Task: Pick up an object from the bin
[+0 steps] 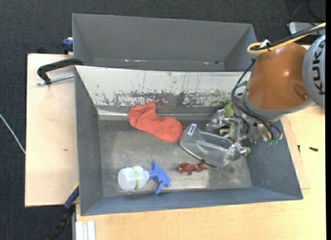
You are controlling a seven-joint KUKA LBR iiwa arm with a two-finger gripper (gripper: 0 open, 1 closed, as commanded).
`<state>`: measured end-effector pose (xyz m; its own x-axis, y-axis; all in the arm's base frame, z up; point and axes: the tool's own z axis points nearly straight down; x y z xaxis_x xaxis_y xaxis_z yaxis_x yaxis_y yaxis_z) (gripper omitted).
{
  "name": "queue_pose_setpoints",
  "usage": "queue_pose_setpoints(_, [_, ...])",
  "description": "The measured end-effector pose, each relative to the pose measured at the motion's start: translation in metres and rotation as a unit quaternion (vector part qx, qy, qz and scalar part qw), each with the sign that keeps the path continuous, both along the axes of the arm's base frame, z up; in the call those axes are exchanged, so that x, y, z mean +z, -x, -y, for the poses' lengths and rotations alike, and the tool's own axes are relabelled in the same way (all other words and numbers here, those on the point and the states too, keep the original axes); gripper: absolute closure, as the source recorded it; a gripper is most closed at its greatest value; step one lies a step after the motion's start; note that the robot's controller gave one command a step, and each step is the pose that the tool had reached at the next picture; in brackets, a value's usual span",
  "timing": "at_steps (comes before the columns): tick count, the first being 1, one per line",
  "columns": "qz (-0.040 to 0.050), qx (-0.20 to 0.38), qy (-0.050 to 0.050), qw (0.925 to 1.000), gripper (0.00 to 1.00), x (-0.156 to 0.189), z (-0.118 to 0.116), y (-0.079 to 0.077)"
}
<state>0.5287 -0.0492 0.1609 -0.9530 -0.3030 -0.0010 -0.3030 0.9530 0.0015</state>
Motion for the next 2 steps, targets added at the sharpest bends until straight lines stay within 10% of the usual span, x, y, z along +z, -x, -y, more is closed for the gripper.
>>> queue_pose_setpoints(1, [-0.0013, -0.038, 0.0, 0.9993, 0.0, -0.021, -0.009, 0.002])
queue_pose_setpoints(2, [-0.0063, -0.096, -0.001, 0.9954, 0.0, -0.088, 0.011, -0.029])
